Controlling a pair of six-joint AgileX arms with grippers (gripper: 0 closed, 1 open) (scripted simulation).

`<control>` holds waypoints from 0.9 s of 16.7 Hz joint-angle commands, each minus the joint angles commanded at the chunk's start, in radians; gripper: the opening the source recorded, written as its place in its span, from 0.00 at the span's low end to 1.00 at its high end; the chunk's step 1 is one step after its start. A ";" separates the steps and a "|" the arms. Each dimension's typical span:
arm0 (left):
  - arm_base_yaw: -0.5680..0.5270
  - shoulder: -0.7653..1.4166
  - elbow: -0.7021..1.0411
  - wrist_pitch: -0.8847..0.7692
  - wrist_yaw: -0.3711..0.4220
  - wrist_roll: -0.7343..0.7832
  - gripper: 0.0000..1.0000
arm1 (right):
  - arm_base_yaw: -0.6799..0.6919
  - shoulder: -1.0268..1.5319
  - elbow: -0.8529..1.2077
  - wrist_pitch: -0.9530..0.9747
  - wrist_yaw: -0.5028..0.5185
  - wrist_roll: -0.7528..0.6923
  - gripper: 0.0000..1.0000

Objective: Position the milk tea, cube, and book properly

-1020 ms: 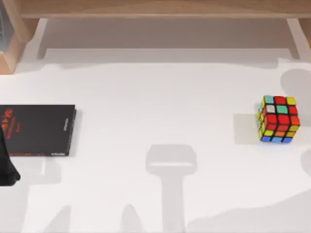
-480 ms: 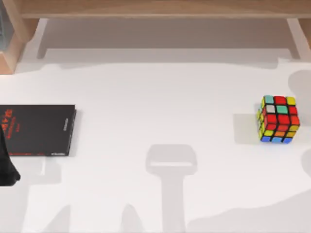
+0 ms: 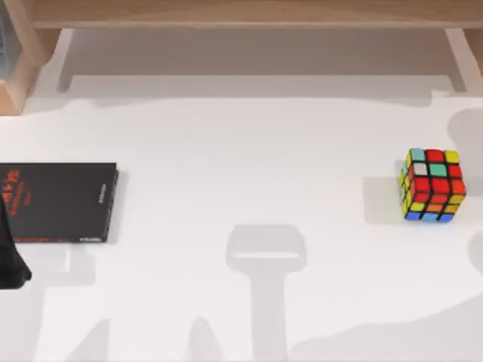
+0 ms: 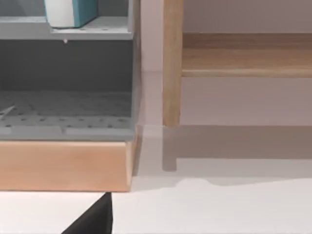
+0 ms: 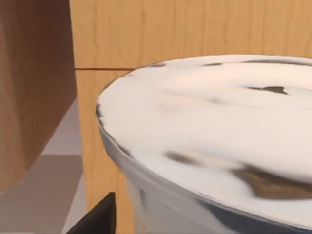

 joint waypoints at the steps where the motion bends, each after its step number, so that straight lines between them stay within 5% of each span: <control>1: 0.000 0.000 0.000 0.000 0.000 0.000 1.00 | -0.004 -0.006 -0.014 0.009 -0.004 0.000 1.00; 15: 0.000 0.000 0.000 0.000 0.000 0.000 1.00 | -0.033 -0.107 -0.142 0.009 -0.038 0.000 1.00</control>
